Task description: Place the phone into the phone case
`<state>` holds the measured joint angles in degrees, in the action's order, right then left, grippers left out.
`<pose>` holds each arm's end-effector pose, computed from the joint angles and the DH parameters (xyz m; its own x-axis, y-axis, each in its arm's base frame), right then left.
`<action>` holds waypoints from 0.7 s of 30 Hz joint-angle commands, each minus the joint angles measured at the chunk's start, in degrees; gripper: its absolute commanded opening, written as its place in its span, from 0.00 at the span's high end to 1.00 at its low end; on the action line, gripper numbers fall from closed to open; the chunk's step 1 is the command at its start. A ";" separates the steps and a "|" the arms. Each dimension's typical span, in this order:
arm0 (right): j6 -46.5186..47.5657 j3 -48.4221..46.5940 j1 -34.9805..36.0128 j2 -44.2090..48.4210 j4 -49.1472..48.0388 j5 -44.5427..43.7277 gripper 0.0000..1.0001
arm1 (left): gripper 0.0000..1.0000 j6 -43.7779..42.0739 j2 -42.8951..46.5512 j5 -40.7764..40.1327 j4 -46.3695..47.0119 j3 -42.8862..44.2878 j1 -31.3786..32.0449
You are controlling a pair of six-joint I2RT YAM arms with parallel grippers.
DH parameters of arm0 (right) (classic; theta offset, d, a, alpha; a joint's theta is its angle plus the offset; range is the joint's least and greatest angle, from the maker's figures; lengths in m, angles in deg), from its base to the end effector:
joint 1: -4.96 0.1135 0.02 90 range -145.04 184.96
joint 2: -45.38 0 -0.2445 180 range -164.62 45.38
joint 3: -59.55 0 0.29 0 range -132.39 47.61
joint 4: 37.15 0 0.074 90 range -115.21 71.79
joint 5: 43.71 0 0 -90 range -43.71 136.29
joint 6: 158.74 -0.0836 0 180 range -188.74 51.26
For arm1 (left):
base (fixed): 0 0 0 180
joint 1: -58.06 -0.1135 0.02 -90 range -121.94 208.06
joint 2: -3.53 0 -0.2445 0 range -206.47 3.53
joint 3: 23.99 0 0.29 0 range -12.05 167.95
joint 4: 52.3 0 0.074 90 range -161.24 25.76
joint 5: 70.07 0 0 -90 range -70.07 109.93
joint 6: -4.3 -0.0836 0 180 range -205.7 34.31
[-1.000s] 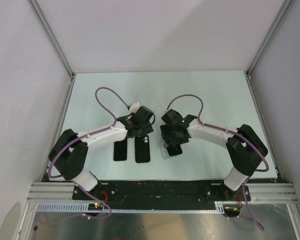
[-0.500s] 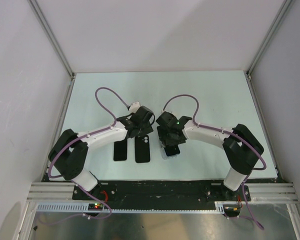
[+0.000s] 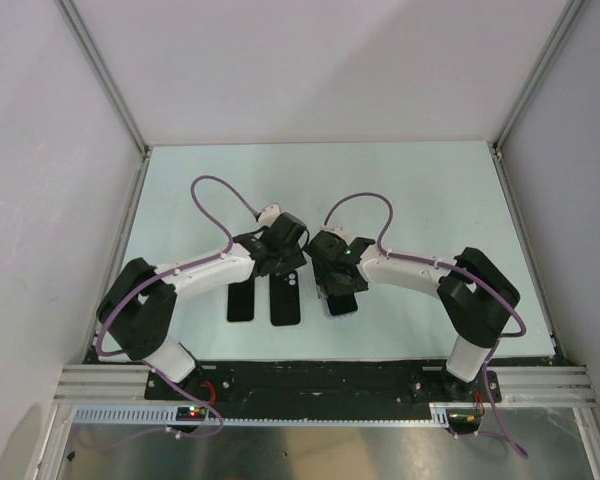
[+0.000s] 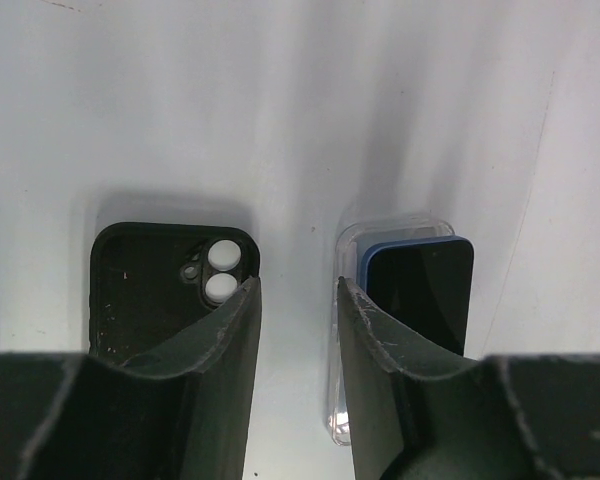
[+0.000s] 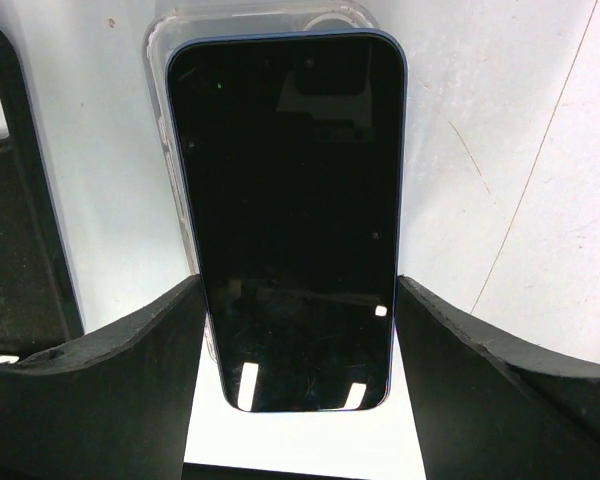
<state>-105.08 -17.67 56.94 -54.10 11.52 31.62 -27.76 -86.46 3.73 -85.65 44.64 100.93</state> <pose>0.2503 0.2857 0.0984 -0.8903 -0.2080 -0.4050 -0.2279 0.9737 0.0008 0.2938 -0.2409 0.1264 -0.7711 -0.3946 -0.4996 -0.2229 0.9024 -0.3687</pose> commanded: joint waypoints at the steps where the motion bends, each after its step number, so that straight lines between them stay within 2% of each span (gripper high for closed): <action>1: -1.96 -2.69 0.82 -0.34 -0.76 -3.15 0.46 | 0.59 -0.98 2.19 -0.34 1.16 -0.52 -0.57; 21: -1.88 -2.66 2.15 -1.85 -4.15 -5.43 0.32 | 0.59 -1.23 1.49 0.15 1.16 -0.45 -0.58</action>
<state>-106.26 -17.69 58.76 -55.41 9.55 28.64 -27.76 -86.46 3.90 -85.65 44.11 100.78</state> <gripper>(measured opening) 0.747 0.410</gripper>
